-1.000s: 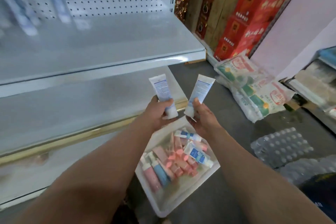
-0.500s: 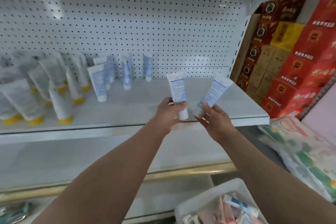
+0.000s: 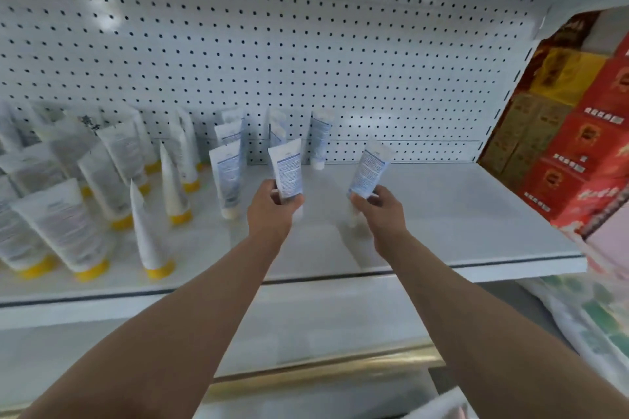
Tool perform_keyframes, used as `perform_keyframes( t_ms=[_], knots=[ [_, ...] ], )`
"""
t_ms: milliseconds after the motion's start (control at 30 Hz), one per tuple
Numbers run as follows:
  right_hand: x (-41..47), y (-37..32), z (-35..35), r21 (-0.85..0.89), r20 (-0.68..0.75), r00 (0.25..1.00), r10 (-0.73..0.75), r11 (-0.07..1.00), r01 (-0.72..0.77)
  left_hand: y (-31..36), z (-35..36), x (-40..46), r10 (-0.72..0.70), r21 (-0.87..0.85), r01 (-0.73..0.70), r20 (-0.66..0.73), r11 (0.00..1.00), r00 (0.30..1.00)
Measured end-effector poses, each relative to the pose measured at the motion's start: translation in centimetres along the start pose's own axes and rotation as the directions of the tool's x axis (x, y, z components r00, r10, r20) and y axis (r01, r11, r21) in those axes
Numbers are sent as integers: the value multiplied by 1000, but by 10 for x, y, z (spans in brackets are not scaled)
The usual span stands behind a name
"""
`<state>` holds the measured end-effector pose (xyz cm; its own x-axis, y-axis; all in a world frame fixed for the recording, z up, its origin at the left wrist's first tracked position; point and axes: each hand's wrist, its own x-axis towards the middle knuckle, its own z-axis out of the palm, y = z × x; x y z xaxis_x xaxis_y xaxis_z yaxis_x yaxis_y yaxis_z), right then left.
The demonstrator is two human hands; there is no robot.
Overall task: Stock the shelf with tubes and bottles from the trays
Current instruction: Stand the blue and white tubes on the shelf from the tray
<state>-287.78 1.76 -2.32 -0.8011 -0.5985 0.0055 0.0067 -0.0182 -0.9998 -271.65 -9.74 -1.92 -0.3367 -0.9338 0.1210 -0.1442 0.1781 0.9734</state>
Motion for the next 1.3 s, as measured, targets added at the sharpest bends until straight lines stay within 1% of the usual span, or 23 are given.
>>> perform_keyframes(
  t_ms=[200, 333, 467, 533, 667, 867, 1300],
  knots=[
    [27, 3, 24, -73, -35, 999, -18, 997, 15, -18, -8, 19, 32, 40, -33, 14, 999, 999],
    [40, 9, 36, -159, -36, 999, -13, 987, 7, -27, -12, 24, 40, 20, -41, 52, 999, 998],
    [53, 15, 50, -258, -47, 999, 4, 966, -16, -35, -15, 28, 77, 29, -79, 68, 996, 995],
    [57, 16, 56, -300, -49, 999, -15, 954, 0, -38, -15, 27, 86, 29, -88, 59, 996, 995],
    [65, 13, 66, -328, -51, 997, -61, 944, 41, -38, -14, 23, 101, 59, -103, 33, 993, 994],
    [82, 14, 75, -444, -46, 992, -117, 892, 85, -38, -13, 23, 108, 64, -109, 22, 992, 994],
    [96, 20, 82, -509, -48, 995, -93, 859, 56, -35, -10, 21, 109, 73, -108, -20, 992, 994]
  ],
)
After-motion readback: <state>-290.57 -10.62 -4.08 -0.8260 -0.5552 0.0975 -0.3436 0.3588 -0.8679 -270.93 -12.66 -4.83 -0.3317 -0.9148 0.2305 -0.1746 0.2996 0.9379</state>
